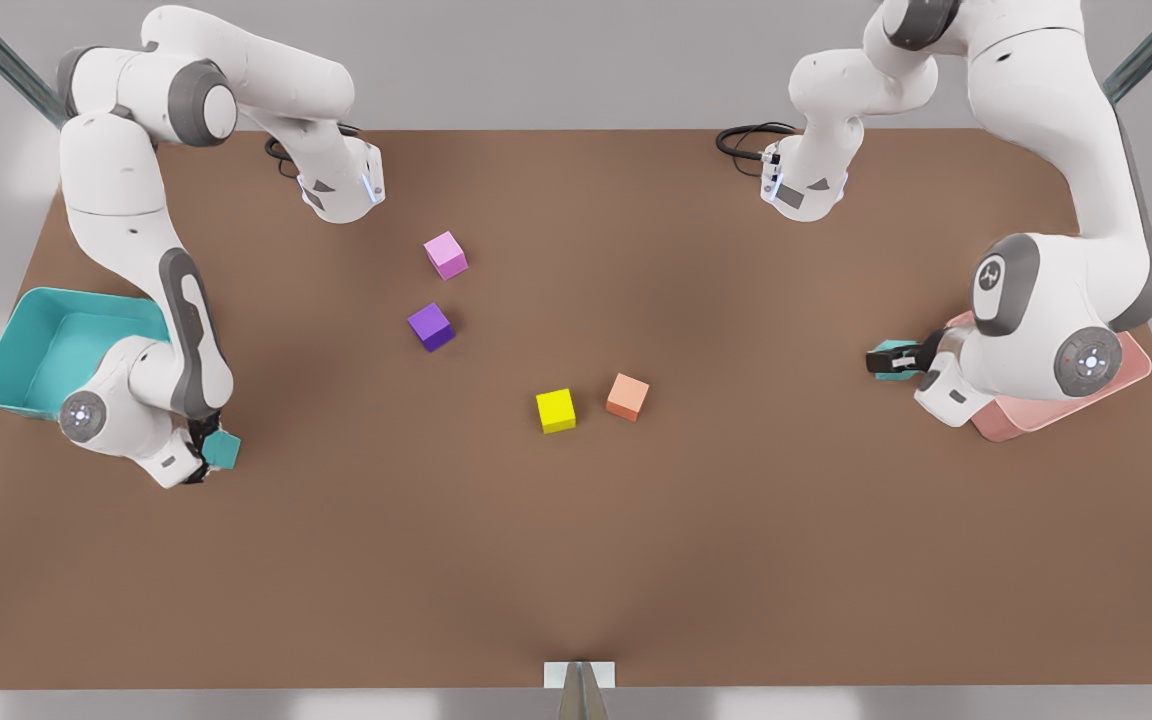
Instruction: Stack the two blue cubes on top of each other
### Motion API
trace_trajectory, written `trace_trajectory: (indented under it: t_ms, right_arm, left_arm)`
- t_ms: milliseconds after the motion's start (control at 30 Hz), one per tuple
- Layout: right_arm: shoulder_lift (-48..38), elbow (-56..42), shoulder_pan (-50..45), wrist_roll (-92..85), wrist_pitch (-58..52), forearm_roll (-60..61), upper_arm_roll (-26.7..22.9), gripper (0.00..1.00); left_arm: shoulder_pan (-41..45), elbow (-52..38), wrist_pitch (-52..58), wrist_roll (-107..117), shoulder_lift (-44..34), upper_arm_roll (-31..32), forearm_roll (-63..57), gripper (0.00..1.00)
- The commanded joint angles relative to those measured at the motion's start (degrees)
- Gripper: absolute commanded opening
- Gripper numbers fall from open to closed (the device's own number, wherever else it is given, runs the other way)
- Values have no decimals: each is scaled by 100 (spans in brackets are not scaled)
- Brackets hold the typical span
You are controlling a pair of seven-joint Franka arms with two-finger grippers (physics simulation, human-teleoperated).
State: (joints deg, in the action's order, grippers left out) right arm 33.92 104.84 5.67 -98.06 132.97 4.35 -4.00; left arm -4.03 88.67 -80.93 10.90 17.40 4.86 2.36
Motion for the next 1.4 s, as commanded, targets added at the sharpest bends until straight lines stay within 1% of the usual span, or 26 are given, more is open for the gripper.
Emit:
trace_trajectory:
  t_ms: [0, 67, 100, 167, 233, 300, 333, 367, 433, 500, 567, 600, 633, 867, 900, 933, 967, 1033, 1133, 1167, 1200, 1233, 1267, 1300, 1333, 1367]
  right_arm:
    - [-96, -60, -689, 2097, -298, 593, 4, 58]
    - [-61, -306, -1744, 3626, -254, 1340, -5, 58]
    - [89, -622, -2131, 4488, -219, 1367, 4, 58]
    - [633, -1589, -2790, 5692, -149, 1490, -5, 58]
    - [1090, -2231, -3440, 6914, 132, 1455, -14, 59]
    - [1565, -3013, -3836, 8249, 220, 1420, -66, 59]
    - [1697, -3207, -3968, 8724, 413, 1411, -84, 59]
    - [1820, -3408, -3986, 8935, 466, 1411, -84, 59]
    - [2523, -4384, -4082, 9463, 625, 1393, -84, 59]
    - [2857, -4798, -4267, 9876, 765, 1385, -93, 59]
    - [2998, -4895, -4513, 10464, 923, 1385, -119, 59]
    - [3007, -4886, -4802, 10807, 915, 1385, -329, 59]
    - [3007, -4877, -4961, 11081, 915, 1393, -356, 59]
    - [2928, -4798, -5164, 11441, 370, 1358, -435, 61]
    - [2937, -4789, -5164, 11441, 370, 1358, -444, 63]
    - [2928, -4701, -5199, 11450, 361, 1209, -444, 79]
    - [2910, -4640, -5208, 11450, 352, 1174, -444, 100]
    - [2884, -4622, -5208, 11441, 352, 1165, -479, 100]
    - [2506, -4622, -5164, 11441, -263, 1182, -471, 100]
    - [2269, -4622, -5155, 11450, -561, 1209, -471, 100]
    - [1900, -4622, -5058, 11652, -1132, 1244, -453, 100]
    - [1189, -4622, -4900, 11906, -2475, 1244, -453, 100]
    - [661, -4649, -4540, 12285, -3750, 1367, -444, 100]
    - [291, -4578, -4057, 12223, -4779, 1420, -453, 100]
    - [124, -4578, -3302, 12180, -5720, 1411, -453, 100]
    - [150, -4569, -2361, 11548, -6406, 1324, -462, 100]
  left_arm:
    - [-151, 44, -379, -1811, 263, -3, -323, 100]
    - [-142, 1776, -2321, -2698, -457, -188, -517, 100]
    - [-168, 1916, -2734, -3278, -413, -416, -517, 100]
    - [-177, 2532, -3736, -3463, -440, -486, -526, 100]
    - [-177, 2637, -4018, -3963, -352, -495, -526, 100]
    - [-203, 2796, -4246, -4201, -273, -504, -534, 100]
    - [-212, 2892, -4238, -4507, -281, -504, -534, 100]
    - [-212, 2953, -4142, -4868, -299, -504, -526, 100]
    - [-282, 3130, -4123, -4966, -299, -513, -657, 100]
    - [-309, 3253, -4123, -4641, -299, -609, -737, 100]
    - [-309, 3446, -4123, -4614, -343, -645, -737, 100]
    - [-309, 3630, -4123, -4466, -422, -715, -737, 100]
    - [-309, 3683, -4132, -4325, -422, -724, -737, 100]
    - [-335, 3921, -4616, -3657, -317, -741, -833, 100]
    - [-344, 3921, -4616, -3525, -308, -741, -912, 100]
    - [-344, 3938, -4616, -3305, -299, -741, -948, 100]
    - [-387, 3938, -4616, -3226, -290, -741, -956, 100]
    - [-388, 3973, -4616, -2901, -238, -741, -947, 100]
    - [-397, 3982, -4616, -2312, -194, -741, -947, 100]
    - [-397, 3991, -4616, -2312, -150, -741, -947, 100]
    - [-449, 3991, -4624, -2312, -150, -741, -947, 100]
    - [-467, 3982, -4624, -2312, -141, -741, -947, 100]
    - [-476, 3982, -4659, -2312, -114, -750, -947, 100]
    - [-476, 3982, -4668, -2312, -114, -750, -947, 100]
    - [-476, 3982, -4677, -2312, -106, -750, -947, 100]
    - [-476, 3982, -4677, -2312, -71, -741, -947, 100]
